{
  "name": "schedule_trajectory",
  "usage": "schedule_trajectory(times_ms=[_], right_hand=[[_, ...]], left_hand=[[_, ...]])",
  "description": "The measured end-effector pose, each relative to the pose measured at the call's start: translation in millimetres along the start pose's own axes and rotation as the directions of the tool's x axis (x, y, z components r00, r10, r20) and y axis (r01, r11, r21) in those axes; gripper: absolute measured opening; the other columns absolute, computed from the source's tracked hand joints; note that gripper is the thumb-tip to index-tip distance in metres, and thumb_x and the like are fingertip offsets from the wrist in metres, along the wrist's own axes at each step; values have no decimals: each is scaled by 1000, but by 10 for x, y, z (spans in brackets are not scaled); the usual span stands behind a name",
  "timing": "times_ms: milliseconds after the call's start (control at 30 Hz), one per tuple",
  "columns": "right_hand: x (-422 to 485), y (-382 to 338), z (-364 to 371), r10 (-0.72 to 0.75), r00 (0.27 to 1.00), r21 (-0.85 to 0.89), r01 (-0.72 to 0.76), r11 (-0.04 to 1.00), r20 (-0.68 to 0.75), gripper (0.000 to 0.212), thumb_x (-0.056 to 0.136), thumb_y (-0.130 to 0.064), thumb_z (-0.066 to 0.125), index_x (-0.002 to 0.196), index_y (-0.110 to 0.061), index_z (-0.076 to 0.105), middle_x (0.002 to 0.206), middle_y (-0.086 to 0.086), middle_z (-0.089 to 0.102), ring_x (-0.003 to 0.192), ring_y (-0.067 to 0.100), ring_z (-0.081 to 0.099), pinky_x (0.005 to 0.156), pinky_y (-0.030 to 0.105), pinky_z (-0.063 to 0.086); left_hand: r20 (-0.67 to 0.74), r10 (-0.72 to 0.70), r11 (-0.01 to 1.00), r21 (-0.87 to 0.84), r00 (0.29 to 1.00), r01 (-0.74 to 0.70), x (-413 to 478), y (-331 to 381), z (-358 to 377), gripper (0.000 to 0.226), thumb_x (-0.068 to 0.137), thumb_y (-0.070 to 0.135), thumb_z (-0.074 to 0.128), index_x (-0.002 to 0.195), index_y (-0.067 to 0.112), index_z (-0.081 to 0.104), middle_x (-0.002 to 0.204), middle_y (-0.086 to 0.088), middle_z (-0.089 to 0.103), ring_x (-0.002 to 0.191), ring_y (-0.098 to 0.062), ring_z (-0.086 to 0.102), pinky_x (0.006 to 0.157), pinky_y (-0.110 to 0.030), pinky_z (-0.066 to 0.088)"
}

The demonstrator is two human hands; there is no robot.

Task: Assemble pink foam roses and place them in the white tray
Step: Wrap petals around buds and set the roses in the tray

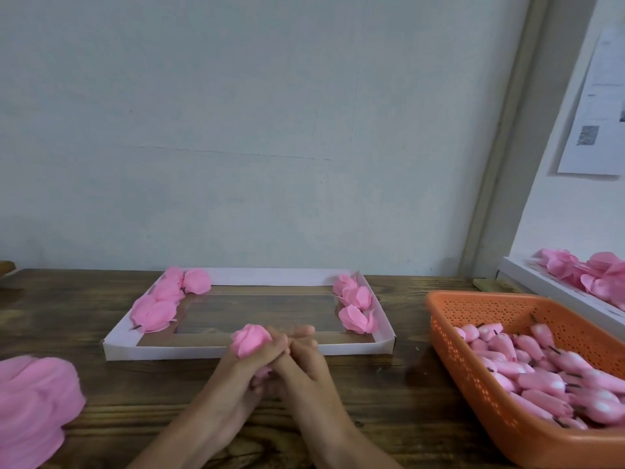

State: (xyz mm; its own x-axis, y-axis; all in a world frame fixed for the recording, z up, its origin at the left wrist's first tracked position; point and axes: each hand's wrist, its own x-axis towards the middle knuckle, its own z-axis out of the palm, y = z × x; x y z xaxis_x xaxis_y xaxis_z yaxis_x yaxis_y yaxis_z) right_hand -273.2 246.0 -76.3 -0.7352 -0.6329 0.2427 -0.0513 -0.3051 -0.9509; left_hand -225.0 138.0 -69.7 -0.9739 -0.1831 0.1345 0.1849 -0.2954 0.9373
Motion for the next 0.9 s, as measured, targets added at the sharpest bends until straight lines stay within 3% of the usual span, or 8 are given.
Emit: schedule_trajectory(times_ms=[133,233,300,400,500,633,767,900], right_hand=[[-22,-21,45,166,984,228,-175,958,57,24,92,-24,63,102,-10,81,76,4,64,72,14,61,67,27,51],[-41,-30,57,226,973,275,-232,933,53,27,101,-21,59,91,-18,84,74,4,66,67,14,61,65,26,50],[-29,-15,53,262,965,270,-255,928,10,32,103,-21,58,85,-14,84,70,6,66,62,15,61,61,25,50],[-25,-11,75,247,968,226,-235,945,-29,27,103,-21,60,93,-8,81,72,9,67,63,18,63,60,27,53],[-54,14,67,93,995,67,-91,994,-27,19,98,-17,64,114,-7,64,82,1,72,75,19,66,66,30,55],[-78,75,27,-41,999,-97,38,995,-24,14,103,3,58,116,0,58,90,9,70,74,13,64,68,29,54],[-64,45,68,29,1000,-91,-28,995,2,20,106,-2,54,122,4,63,84,1,72,69,10,62,66,26,53],[-73,-6,85,188,982,28,-189,982,34,18,109,-18,52,111,-8,66,69,0,60,64,15,60,62,27,51]], left_hand=[[14,-11,1000,-4,1000,11,-5,23,-41,49,64,60,90,86,20,74,128,-18,72,112,-30,72,58,-23,43],[-33,0,1000,1,999,0,2,20,-6,55,60,65,90,84,18,73,122,-19,74,114,-36,71,54,-23,43],[-85,0,1000,10,996,1,6,-6,16,59,58,68,90,83,17,74,117,-19,75,109,-36,73,56,-25,41],[-111,-7,1000,16,994,9,25,-38,27,54,67,68,84,81,18,69,118,-16,76,105,-33,73,55,-25,40],[-161,-4,999,31,987,9,37,-45,25,46,74,65,74,79,20,68,121,-12,75,103,-24,73,44,-22,39],[-145,8,1000,15,989,-6,50,-57,1,39,85,57,68,76,20,60,123,-15,74,104,-30,69,48,-24,37],[-82,-13,999,-52,997,9,44,-50,-11,42,83,58,72,74,20,58,122,-17,73,119,-33,70,54,-26,40],[-63,-54,998,-27,997,52,50,-58,-63,51,69,66,84,71,21,59,120,-18,74,114,-34,70,43,-18,31]])
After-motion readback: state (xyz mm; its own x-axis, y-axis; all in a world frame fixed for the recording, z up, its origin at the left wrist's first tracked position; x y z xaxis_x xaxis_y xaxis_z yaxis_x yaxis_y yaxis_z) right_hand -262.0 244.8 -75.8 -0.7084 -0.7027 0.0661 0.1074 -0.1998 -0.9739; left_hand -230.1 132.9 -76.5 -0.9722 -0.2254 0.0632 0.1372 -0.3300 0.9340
